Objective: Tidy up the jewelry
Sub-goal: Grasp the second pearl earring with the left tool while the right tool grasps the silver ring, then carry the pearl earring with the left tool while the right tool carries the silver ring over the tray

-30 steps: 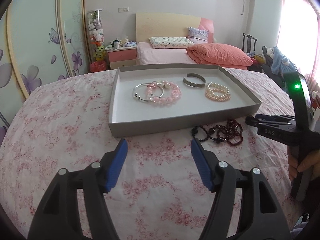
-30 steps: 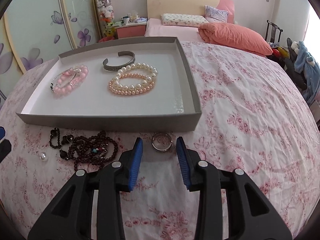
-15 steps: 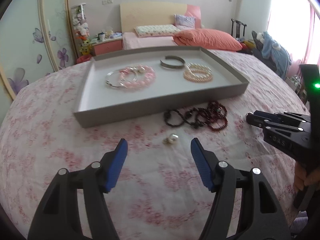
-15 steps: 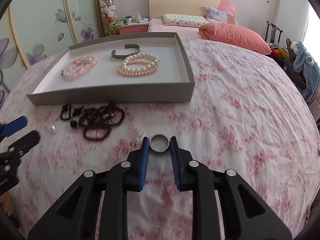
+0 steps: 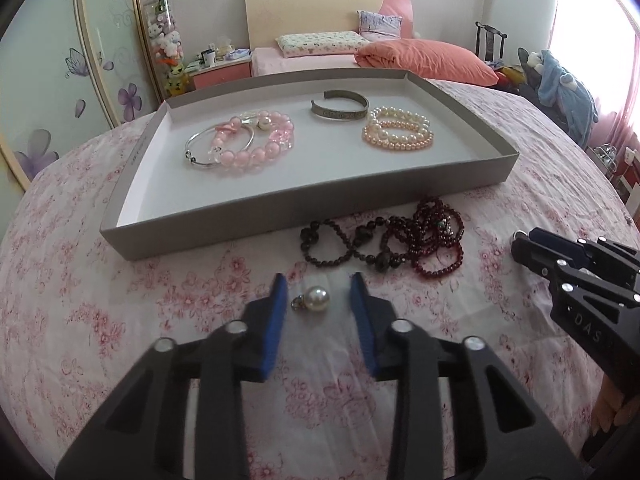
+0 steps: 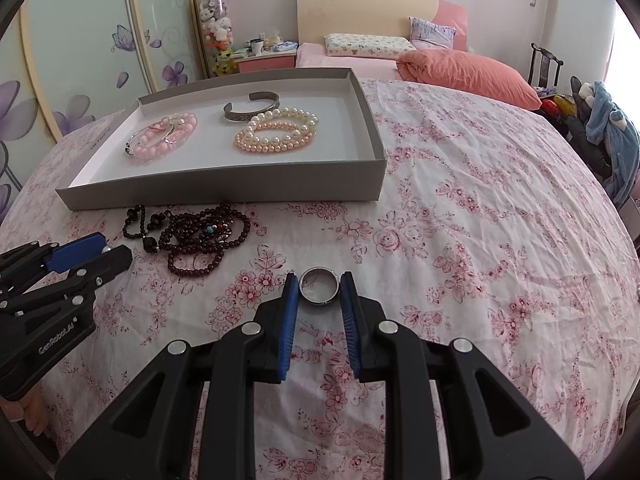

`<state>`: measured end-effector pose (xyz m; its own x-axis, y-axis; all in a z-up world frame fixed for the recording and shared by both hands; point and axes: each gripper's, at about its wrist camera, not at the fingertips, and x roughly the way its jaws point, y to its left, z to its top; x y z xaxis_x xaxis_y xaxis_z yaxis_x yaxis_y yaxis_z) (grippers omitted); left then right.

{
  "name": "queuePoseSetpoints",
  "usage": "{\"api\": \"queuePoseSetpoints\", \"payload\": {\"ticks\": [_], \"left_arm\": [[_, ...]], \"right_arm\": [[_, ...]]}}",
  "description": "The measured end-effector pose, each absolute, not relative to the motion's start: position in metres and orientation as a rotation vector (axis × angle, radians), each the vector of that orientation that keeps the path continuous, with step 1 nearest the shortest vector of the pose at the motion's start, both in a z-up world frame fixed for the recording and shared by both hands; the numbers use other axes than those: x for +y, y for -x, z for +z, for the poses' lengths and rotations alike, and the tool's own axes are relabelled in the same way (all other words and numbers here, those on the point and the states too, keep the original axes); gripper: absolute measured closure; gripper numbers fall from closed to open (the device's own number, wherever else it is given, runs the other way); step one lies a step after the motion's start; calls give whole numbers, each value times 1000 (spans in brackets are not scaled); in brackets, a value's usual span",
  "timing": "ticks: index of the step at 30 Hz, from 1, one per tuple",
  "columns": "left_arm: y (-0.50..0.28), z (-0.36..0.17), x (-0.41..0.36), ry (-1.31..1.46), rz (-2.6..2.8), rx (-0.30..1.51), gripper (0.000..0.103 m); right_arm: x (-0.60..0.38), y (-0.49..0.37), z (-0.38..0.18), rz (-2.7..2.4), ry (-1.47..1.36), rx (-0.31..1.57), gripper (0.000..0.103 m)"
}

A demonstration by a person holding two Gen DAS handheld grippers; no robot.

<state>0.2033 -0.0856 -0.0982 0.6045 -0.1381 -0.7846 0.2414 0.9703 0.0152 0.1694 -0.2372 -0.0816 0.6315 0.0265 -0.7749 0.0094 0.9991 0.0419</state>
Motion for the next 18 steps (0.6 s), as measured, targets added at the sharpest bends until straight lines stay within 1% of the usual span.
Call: {"api": "queuePoseSetpoints", "payload": {"ticks": [1, 2, 18], "left_arm": [[-204, -98, -86, -124, -221, 895, 85], [-204, -98, -86, -123, -222, 894, 86], [-197, -96, -39, -87, -127, 897, 86]], "right_arm": [[-237, -170, -82, 11, -45, 887, 80], [-238, -170, -82, 12, -47, 887, 80], [-239, -169, -81, 23, -52, 888, 80]]}}
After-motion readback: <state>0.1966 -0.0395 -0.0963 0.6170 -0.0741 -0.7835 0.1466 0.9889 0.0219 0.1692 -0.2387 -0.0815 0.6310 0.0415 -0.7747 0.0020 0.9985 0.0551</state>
